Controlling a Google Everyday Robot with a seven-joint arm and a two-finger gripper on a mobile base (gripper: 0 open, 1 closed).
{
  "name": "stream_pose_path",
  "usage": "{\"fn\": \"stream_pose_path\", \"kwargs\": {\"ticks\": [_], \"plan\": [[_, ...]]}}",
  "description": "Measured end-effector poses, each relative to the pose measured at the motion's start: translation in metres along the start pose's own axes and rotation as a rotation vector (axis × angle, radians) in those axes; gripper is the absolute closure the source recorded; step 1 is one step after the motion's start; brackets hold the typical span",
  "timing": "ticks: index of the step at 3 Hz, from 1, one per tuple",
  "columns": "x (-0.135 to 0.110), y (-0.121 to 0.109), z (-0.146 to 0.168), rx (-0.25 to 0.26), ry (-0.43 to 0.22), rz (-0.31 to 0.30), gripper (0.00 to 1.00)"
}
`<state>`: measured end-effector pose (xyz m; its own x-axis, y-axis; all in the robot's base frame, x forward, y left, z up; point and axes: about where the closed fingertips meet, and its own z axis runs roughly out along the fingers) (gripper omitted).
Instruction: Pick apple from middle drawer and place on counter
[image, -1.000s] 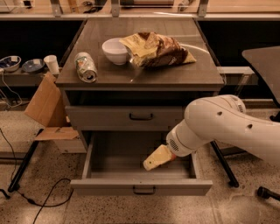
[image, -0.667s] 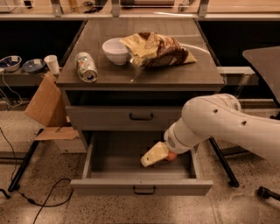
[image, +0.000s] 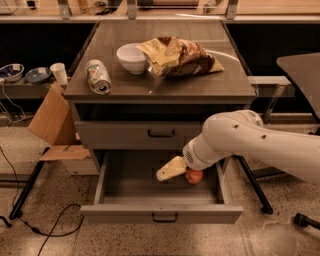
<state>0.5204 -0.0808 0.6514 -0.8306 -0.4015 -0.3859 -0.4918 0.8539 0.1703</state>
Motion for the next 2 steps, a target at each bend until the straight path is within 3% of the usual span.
{"fn": "stream_pose_path", "kwargs": {"ticks": [2], "plan": [[-0.025, -0.008, 0.065, -0.046, -0.04, 0.103, 0.0]]}}
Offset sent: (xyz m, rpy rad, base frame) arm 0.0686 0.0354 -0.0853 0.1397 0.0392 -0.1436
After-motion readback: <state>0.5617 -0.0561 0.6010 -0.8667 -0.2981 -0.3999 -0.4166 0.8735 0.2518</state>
